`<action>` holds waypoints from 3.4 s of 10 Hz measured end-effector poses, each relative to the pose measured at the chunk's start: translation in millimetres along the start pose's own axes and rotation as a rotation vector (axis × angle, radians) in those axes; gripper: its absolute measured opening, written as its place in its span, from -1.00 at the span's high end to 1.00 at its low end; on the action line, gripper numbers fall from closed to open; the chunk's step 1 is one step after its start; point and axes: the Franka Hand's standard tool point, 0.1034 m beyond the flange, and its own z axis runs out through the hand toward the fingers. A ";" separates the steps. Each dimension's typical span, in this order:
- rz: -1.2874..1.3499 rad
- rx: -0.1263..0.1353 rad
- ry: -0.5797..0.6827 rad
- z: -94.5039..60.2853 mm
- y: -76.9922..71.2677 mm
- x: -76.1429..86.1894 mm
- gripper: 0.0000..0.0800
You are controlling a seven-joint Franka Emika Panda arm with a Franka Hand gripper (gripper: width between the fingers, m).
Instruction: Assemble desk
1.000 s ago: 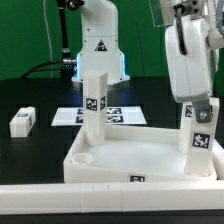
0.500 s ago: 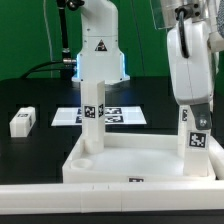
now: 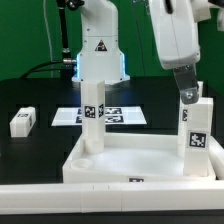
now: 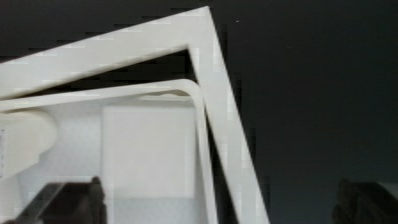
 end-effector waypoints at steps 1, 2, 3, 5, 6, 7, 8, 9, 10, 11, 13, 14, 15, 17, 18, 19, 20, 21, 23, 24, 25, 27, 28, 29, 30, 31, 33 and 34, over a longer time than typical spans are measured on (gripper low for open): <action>0.001 0.000 0.000 0.0 -0.2 0.5 -0.62; 0.000 0.000 0.000 0.2 0.0 0.2 -0.62; 0.000 0.000 0.001 0.4 0.1 0.2 -0.62; -0.104 0.014 -0.001 -9.2 -3.0 8.9 -0.62; -0.168 0.024 -0.005 -25.0 1.0 21.6 -0.62; -0.287 0.034 -0.004 -40.1 2.8 41.4 -0.62; -0.363 0.052 0.011 -39.6 0.4 51.2 -0.62; -0.455 0.047 0.015 -38.0 1.5 50.8 -0.62; -0.543 0.047 0.018 -38.1 1.3 51.4 -0.62; -0.621 0.046 0.020 -37.6 1.5 51.8 -0.62; -0.835 0.033 0.033 -34.1 7.3 79.0 -0.62; -0.973 0.019 0.041 -35.5 10.6 104.4 -0.62; -1.106 0.001 0.050 -38.3 13.7 138.9 -0.62; -1.266 -0.018 0.052 -44.0 11.5 181.9 -0.62; -1.329 -0.026 0.053 -43.0 12.1 177.9 -0.62; -1.410 -0.029 0.052 -42.5 12.3 177.4 -0.62; -1.477 -0.031 0.052 -42.8 12.1 179.8 -0.62; -1.520 -0.033 0.052 -42.8 12.1 180.3 -0.62; -1.711 -0.108 0.053 -34.2 21.6 212.3 -0.62; -1.760 -0.191 0.055 -32.9 28.8 236.8 -0.62; -1.770 -0.229 0.070 -33.0 31.9 254.4 -0.62; -1.746 -0.235 0.050 -30.7 34.0 259.7 -0.62; -1.746 -0.237 0.048 -30.2 34.2 259.5 -0.62; -1.746 -0.308 -0.032 -27.0 46.9 262.6 -0.62; -1.726 -0.459 -0.160 -25.1 60.9 274.5 -0.62; -1.693 -0.550 -0.264 -21.3 64.3 283.6 -0.62; -1.645 -0.699 -0.414 -11.0 79.5 293.6 -0.62; -1.623 -0.732 -0.463 -12.1 85.7 291.7 -0.62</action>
Offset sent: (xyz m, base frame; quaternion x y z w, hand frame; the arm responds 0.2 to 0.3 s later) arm 0.0000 0.0000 0.0000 0.0000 0.0000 0.0000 1.0000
